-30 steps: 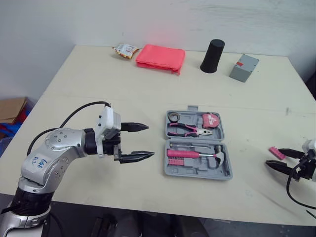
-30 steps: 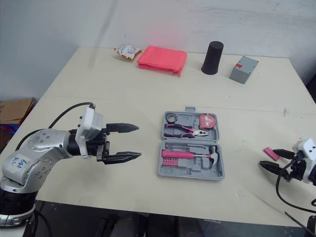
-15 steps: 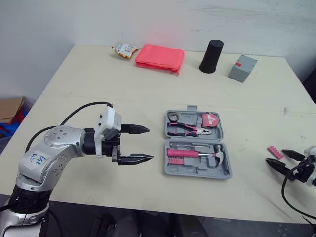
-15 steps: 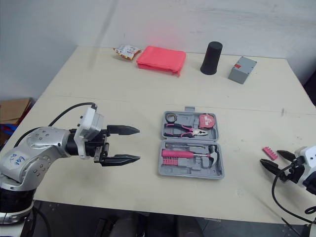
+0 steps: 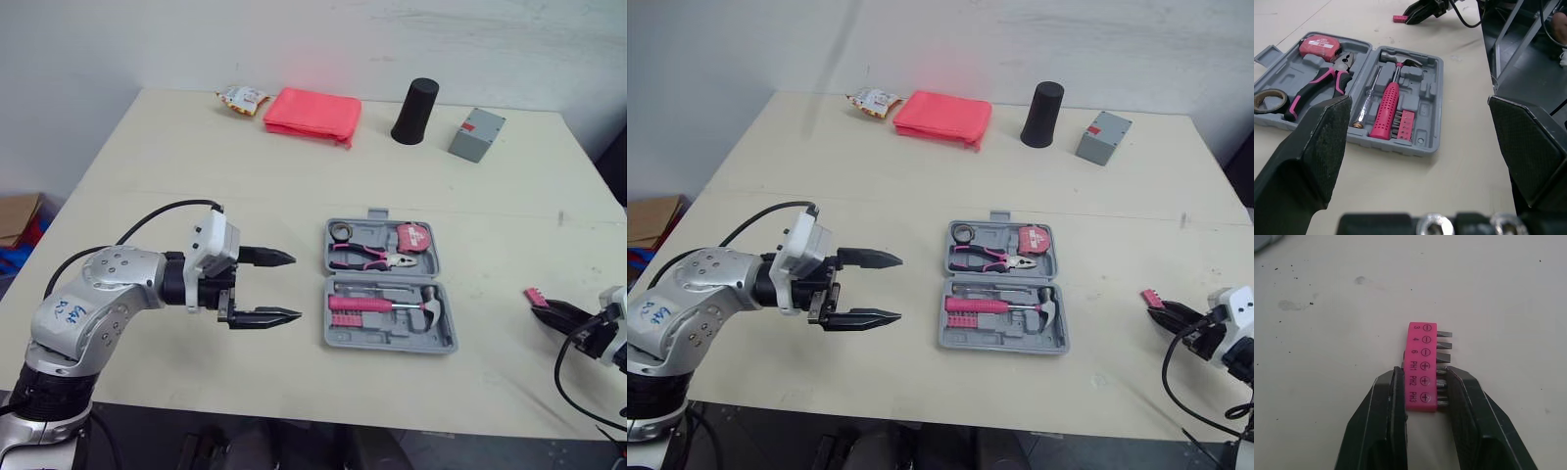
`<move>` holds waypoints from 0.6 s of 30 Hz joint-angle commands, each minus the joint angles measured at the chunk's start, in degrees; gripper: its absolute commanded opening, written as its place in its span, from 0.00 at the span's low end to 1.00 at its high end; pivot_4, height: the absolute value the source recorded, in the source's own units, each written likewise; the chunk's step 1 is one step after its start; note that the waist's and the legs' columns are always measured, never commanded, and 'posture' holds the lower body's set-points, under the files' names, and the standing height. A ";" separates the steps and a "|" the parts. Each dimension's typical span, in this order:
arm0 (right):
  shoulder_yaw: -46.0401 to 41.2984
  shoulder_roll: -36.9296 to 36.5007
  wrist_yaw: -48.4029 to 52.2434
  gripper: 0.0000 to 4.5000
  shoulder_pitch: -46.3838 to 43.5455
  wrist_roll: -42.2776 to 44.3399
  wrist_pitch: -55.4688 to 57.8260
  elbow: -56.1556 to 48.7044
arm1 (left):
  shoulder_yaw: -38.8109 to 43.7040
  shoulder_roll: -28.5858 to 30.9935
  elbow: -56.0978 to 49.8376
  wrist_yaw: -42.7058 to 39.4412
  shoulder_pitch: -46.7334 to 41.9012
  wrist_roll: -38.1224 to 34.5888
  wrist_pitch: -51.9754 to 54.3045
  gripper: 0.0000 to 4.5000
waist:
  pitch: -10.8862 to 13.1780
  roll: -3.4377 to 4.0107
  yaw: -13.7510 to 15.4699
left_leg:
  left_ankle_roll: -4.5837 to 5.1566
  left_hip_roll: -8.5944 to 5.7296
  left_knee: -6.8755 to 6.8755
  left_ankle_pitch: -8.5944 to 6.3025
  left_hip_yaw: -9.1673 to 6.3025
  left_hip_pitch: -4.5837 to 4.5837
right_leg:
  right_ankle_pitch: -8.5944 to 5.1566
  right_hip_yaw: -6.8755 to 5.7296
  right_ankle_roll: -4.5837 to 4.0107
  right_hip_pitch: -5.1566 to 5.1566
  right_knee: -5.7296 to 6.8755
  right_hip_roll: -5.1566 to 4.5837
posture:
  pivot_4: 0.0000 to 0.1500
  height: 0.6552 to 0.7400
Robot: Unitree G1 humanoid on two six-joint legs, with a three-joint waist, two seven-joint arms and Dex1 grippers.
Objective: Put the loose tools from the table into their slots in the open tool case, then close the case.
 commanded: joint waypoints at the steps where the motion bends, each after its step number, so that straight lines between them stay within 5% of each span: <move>1: 0.00 1.33 -1.90 0.17 1.78 -0.67 -2.63 -0.26 | 1.17 -0.42 -2.50 0.66 0.27 -1.56 -0.10 1.00 | 0.00 -0.01 0.01 | 0.01 0.00 0.00 -0.01 0.00 0.00 | 0.00 0.00 0.00 0.00 0.00 0.00 | 1.00 1.00; 5: -1.68 2.76 -3.22 0.17 3.24 1.75 -5.86 -8.76 | -0.10 -3.18 -2.99 2.44 0.27 -0.61 -1.47 1.00 | 0.03 -0.03 -0.17 | 0.04 0.00 0.01 -0.03 0.07 -0.01 | 0.04 0.08 0.05 -0.01 -0.02 0.00 | 1.00 1.00; 10: -1.50 4.24 -8.79 0.17 13.15 7.96 10.57 -45.10 | -1.15 -2.72 -3.29 -0.35 1.44 1.34 -4.72 1.00 | 0.19 0.55 0.06 | 0.01 0.03 -0.04 -0.03 0.14 -0.14 | 0.06 0.19 0.09 -0.24 0.04 0.04 | 1.00 1.00; 18: 2.25 -10.96 -4.69 0.17 17.87 11.21 31.21 -78.13 | -3.81 -2.60 3.18 -8.61 3.14 5.86 -14.92 1.00 | 0.25 0.69 0.84 | 0.00 0.03 -0.14 -0.06 0.24 -0.25 | 0.02 0.23 0.09 -0.44 0.02 0.03 | 1.00 1.00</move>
